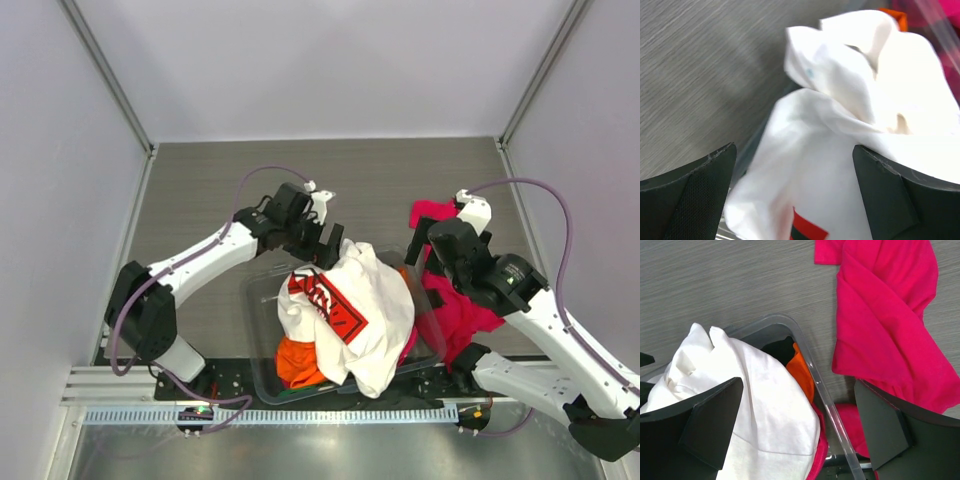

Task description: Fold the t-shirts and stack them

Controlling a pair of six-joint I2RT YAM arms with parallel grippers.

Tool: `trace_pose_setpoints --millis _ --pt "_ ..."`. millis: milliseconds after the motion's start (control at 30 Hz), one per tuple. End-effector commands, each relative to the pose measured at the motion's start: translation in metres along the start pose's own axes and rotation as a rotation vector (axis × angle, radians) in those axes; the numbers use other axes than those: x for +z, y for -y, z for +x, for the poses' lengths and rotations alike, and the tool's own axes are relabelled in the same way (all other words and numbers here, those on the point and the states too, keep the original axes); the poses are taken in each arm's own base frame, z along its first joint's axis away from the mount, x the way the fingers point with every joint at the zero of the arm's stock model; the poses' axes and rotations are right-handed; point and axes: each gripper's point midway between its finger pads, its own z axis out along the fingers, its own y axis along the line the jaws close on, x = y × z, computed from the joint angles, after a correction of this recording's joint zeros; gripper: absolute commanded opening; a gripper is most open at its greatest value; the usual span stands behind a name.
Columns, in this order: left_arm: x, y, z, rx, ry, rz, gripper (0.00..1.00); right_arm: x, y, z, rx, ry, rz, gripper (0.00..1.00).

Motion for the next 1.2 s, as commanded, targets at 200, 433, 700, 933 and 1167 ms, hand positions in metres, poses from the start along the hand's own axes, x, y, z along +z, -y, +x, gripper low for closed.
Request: trace_pose_setpoints --millis 200,433,700,933,1167 --pt "0.027 -0.001 0.043 -0.017 -0.205 0.052 0.96 0.001 0.0 0.005 0.011 -0.005 -0.013 1.0" --pt "0.049 -0.022 0.056 -0.037 -0.281 -0.05 0.54 0.001 0.006 0.013 0.012 -0.011 -0.013 1.0" --pt "-0.011 -0.15 0.017 -0.052 -0.275 -0.599 0.03 0.002 0.007 0.02 0.006 -0.029 -0.02 1.0" --pt "-0.095 -0.27 0.013 -0.214 -0.232 -0.968 0.06 0.006 0.001 0.028 -0.014 -0.071 -0.031 1.0" --pt "-0.173 -0.342 0.005 -0.562 -0.093 -1.12 0.96 0.008 -0.017 0.029 -0.039 -0.127 -0.076 0.99"
